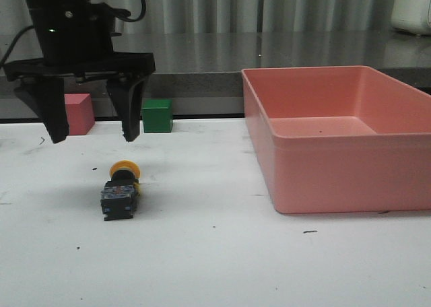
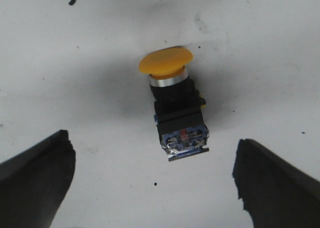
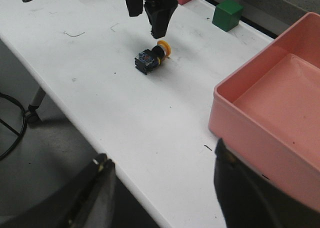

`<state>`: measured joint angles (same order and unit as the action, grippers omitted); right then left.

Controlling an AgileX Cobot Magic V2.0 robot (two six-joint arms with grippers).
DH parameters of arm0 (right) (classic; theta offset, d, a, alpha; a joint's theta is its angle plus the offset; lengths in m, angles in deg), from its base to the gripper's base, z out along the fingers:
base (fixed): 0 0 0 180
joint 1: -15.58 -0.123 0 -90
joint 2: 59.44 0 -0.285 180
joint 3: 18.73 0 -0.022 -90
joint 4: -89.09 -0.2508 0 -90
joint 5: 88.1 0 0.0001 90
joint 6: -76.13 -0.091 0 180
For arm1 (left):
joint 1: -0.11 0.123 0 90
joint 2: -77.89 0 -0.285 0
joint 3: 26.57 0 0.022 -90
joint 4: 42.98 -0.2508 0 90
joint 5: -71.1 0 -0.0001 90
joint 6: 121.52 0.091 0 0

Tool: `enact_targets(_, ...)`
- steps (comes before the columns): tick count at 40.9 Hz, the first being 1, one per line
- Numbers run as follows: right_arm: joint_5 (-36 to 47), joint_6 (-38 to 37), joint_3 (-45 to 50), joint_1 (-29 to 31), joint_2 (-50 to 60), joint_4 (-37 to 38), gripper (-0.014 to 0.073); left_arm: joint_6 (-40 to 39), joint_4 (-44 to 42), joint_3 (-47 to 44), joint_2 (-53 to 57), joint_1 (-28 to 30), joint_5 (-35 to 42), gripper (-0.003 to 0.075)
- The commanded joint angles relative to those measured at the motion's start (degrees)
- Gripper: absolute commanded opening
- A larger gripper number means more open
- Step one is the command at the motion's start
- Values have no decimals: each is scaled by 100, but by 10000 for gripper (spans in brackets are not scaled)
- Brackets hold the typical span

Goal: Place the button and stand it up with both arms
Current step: 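Lower the left gripper over the button and grasp it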

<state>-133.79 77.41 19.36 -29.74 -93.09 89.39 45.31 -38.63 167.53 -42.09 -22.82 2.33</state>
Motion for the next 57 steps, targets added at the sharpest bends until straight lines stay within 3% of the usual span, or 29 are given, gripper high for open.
enact_targets(1, 399, 52, -151, 9, -19, 34, 455, -210, 69, 356, 55, -46, -125, 603)
enact_targets(30, 388, 52, -151, 9, -19, 34, 455, -488, 422, 1023, -1114, -46, -349, 597)
enact_targets(35, 388, 52, -151, 9, -19, 34, 455, -553, 422, 1023, -1114, -46, -349, 531)
enact_targets(46, 388, 52, -151, 9, -19, 34, 455, -563, 422, 1023, -1114, -46, -349, 280)
enact_targets(57, 388, 52, -151, 9, -19, 34, 455, -490, 270, 1023, -1074, -46, -359, 261)
